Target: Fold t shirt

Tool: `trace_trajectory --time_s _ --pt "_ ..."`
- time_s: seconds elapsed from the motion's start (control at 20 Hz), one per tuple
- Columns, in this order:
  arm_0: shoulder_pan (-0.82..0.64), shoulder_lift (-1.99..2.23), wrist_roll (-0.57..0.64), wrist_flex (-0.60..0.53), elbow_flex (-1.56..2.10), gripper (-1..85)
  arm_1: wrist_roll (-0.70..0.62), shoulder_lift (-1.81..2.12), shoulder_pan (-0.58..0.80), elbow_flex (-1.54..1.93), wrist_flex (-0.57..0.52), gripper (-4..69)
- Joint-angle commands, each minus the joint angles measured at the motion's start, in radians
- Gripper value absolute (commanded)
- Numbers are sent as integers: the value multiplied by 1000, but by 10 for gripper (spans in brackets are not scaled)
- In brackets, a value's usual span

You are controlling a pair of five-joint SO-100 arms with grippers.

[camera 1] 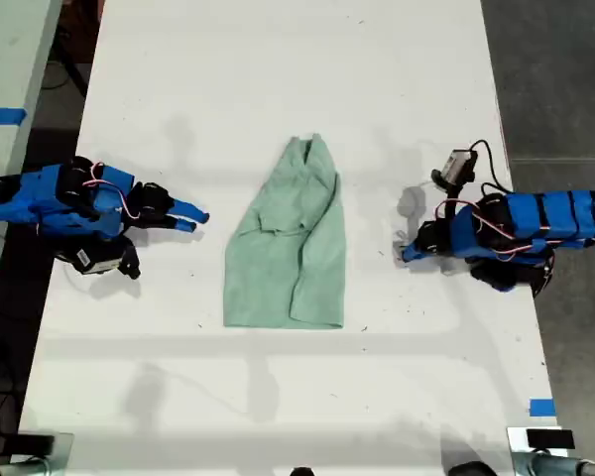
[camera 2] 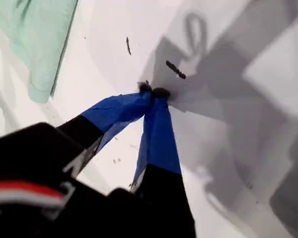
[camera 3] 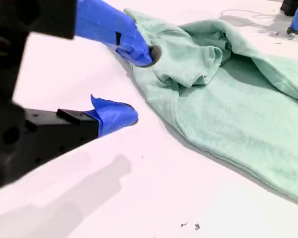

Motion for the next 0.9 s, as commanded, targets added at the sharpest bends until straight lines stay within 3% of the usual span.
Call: trace_trajectory --time_s 0.0,0.2,0.85 --pt "-9 6 3 0 -6 156 20 110 21 51 17 1" --pt "-9 6 3 0 -6 157 84 110 21 64 35 1" --pt "-9 6 3 0 -6 158 80 110 14 67 32 1"
